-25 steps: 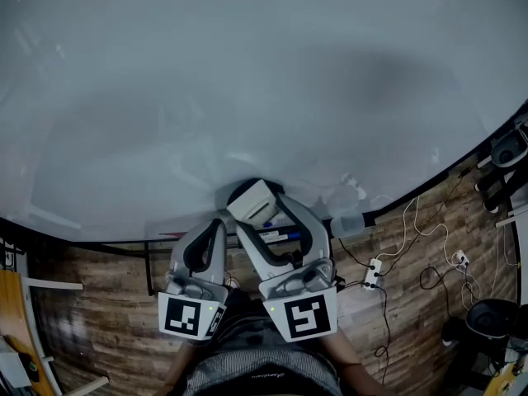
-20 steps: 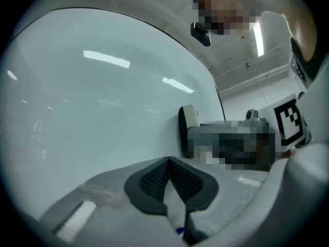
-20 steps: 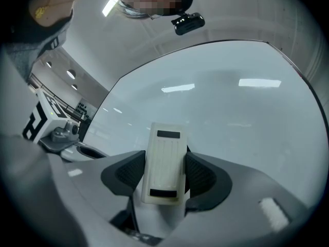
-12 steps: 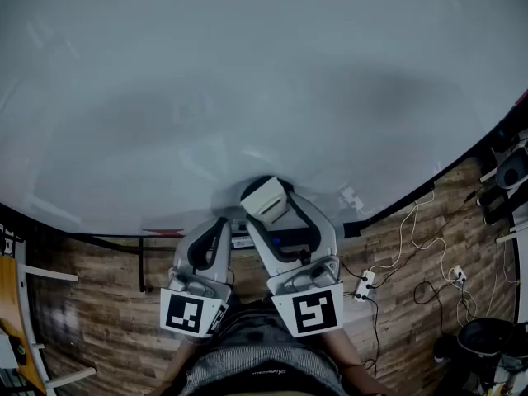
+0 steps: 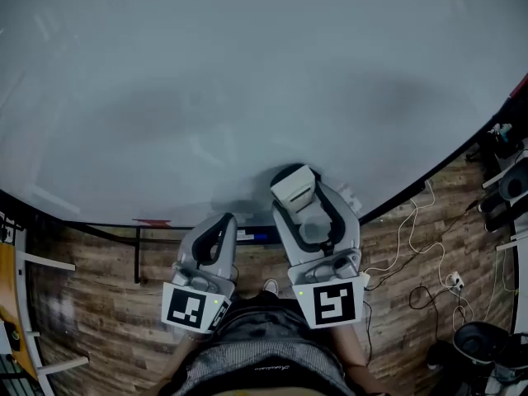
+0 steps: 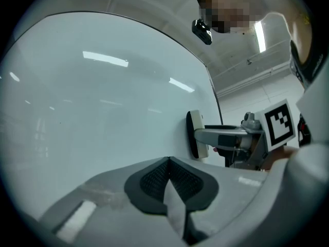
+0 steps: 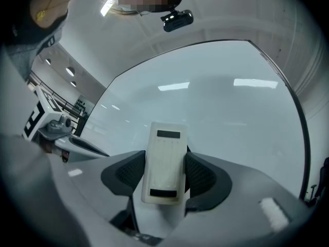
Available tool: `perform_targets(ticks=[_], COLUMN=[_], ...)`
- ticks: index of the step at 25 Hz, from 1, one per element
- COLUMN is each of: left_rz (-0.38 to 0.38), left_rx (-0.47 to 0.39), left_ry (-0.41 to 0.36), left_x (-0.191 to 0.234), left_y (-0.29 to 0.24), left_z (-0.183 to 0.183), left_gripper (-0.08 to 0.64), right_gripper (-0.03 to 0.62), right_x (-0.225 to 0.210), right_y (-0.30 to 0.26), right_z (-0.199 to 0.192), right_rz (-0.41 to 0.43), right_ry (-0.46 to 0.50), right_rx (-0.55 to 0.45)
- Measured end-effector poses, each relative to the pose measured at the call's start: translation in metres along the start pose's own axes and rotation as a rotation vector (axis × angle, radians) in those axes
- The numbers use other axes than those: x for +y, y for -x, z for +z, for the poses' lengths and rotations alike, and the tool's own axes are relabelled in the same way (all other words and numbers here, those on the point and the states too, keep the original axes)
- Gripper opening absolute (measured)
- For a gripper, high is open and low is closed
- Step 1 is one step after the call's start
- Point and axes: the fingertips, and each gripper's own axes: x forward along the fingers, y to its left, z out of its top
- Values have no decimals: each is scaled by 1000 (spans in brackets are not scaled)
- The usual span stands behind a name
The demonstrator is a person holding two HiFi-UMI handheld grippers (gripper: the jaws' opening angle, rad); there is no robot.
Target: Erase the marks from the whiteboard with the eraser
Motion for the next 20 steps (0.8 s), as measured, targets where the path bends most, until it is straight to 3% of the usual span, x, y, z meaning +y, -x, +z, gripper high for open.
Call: perform_targets(ticks=[6,20], left_rz=[-20,-54], left_rx=[-1,10], left_ry=[-16,-12], left_x=[-28,-49], left_y=[-11,-26], left_z=[3,4], left_gripper=[3,3], right_gripper=[250,250], right_x=[-34,-80], right_y=[23,48], right_z=[-2,-15], right_rz=[-59,-132], right_ry=[-19,6], right_rx=[-5,27])
